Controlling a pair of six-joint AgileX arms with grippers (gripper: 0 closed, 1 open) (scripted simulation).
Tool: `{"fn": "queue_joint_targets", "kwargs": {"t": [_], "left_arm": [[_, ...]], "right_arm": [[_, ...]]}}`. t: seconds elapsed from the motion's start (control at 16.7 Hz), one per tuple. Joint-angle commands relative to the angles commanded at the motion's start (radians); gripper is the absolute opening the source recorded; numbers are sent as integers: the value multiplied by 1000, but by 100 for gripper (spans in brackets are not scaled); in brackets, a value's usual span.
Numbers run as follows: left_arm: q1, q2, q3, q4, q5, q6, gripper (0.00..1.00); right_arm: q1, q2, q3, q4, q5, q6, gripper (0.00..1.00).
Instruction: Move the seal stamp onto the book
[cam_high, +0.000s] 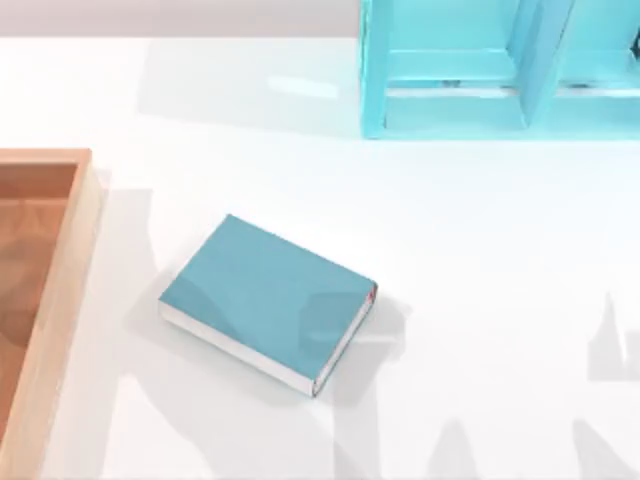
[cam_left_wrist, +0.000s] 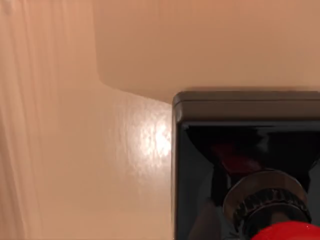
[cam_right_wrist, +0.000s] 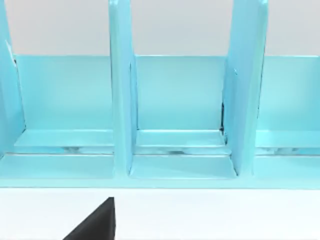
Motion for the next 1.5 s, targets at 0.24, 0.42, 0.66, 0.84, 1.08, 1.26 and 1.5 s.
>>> {"fn": "queue_joint_targets", "kwargs": {"t": [0.24,0.42,0.66,0.84,1.08,1.26,1.5], "left_arm": [[0,0,0,0,0,0,0],[-4,0,3,-3,0,-1,0],[-92,-5,113,-119,0,-99,0],[-221,-26,260,-310,0,-224,0],[-390,-70,437,-523,-1,-388,0],[-440,-87,488,-575,-1,-438,0],[-438,-82,485,-572,0,-438,0]], "right_arm": [[0,0,0,0,0,0,100],[0,0,0,0,0,0,100],[0,0,0,0,0,0,100],[0,0,0,0,0,0,100],[0,0,0,0,0,0,100],[0,0,0,0,0,0,100],[0,0,0,0,0,0,100]]}}
